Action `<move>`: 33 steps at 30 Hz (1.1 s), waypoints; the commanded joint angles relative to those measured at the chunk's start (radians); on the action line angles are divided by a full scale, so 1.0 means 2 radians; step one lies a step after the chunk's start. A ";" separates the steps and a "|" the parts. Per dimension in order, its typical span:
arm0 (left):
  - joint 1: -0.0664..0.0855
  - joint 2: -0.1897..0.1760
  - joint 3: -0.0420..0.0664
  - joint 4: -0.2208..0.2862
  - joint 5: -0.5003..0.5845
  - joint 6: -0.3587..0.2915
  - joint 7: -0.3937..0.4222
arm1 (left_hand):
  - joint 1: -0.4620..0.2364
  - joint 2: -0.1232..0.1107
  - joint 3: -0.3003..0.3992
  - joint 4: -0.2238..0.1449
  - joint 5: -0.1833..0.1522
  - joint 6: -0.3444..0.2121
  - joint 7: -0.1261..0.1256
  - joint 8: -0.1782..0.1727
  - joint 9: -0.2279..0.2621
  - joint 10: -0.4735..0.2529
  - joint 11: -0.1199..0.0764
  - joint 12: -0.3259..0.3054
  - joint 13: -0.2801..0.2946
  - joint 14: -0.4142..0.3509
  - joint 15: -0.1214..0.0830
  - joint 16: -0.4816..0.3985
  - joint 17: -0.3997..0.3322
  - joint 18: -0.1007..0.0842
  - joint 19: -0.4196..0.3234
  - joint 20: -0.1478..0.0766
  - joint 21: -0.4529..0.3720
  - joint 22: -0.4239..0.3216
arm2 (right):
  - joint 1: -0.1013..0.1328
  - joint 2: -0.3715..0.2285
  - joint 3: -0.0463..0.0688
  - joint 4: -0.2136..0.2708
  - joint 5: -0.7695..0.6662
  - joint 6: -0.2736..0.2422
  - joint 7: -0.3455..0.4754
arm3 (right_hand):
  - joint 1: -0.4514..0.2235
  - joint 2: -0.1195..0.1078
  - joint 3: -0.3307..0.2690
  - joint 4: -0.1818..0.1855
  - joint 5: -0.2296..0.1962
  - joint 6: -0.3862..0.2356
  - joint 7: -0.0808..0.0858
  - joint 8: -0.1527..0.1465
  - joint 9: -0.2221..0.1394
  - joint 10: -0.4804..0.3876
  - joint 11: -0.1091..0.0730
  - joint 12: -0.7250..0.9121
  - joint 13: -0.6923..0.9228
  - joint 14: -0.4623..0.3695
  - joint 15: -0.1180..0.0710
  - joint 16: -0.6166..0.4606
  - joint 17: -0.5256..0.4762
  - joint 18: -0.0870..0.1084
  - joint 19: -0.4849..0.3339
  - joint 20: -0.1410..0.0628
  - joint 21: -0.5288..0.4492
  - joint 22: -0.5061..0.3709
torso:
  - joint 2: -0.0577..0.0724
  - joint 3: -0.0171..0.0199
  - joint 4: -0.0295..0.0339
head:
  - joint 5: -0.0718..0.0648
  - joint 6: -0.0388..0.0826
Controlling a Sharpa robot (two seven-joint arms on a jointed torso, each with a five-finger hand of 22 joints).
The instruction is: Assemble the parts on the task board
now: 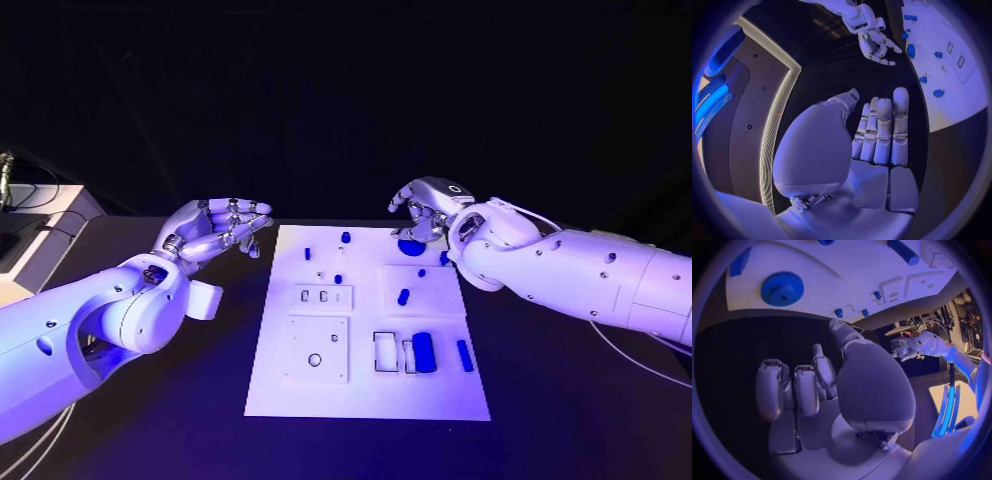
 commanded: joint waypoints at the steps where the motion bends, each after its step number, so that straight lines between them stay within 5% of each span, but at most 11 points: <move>1: 0.000 0.002 0.000 0.000 -0.006 0.011 0.005 | -0.005 0.001 0.001 -0.001 -0.001 0.000 -0.003 -0.001 0.001 0.002 0.000 0.002 0.000 0.003 -0.001 0.002 0.002 0.008 -0.002 0.000 0.003 0.001 | 0.001 -0.009 0.000 -0.003 0.065 0.057 0.011 | 0.007 0.003 -0.015 0.017 0.007 -0.006 0.003 0.008 -0.001 0.036 0.005 0.096 0.111 0.037 0.005 0.023 0.064 -0.011 0.017 0.003 0.023 0.052 | -0.003 0.0025 -0.0015 | -0.002 -0.001; 7: 0.000 0.005 0.000 -0.002 -0.007 0.011 0.004 | -0.005 0.000 0.002 -0.001 -0.001 0.000 -0.003 -0.001 0.001 0.002 0.000 0.002 0.001 0.006 -0.001 0.006 0.007 0.008 -0.002 0.000 0.004 0.001 | 0.001 -0.016 0.000 -0.016 0.076 0.089 -0.004 | 0.022 0.009 -0.041 0.045 0.006 -0.012 0.009 0.019 -0.002 0.068 0.011 0.134 0.154 0.050 0.013 0.046 0.140 -0.023 0.043 0.010 0.063 0.107 | -0.004 0.0038 -0.0032 | -0.006 0.000; 16: -0.001 0.008 0.000 -0.004 -0.009 0.012 0.003 | -0.005 0.000 0.002 -0.001 -0.001 0.000 -0.003 -0.001 0.001 0.001 0.000 0.003 0.001 0.008 -0.001 0.009 0.010 0.007 -0.003 0.000 0.004 0.001 | 0.000 -0.010 0.000 -0.038 0.070 0.108 -0.027 | 0.032 0.010 -0.052 0.059 0.005 -0.022 0.012 0.019 -0.005 0.068 0.014 0.134 0.154 0.052 0.016 0.048 0.147 -0.029 0.056 0.013 0.081 0.132 | -0.002 0.0031 0.0007 | -0.012 -0.003; 33: -0.001 0.010 0.000 -0.008 -0.010 0.013 0.001 | -0.006 0.000 0.002 -0.001 -0.001 -0.001 -0.003 -0.001 0.001 0.000 0.000 0.003 0.001 0.010 -0.001 0.013 0.013 0.007 -0.003 0.000 0.007 0.003 | -0.005 0.006 0.000 -0.056 0.075 0.129 -0.040 | 0.034 0.012 -0.055 0.064 0.006 -0.024 0.013 0.020 -0.006 0.068 0.015 0.134 0.154 0.052 0.017 0.048 0.147 -0.029 0.056 0.014 0.081 0.132 | -0.002 0.0025 0.0009 | -0.012 -0.010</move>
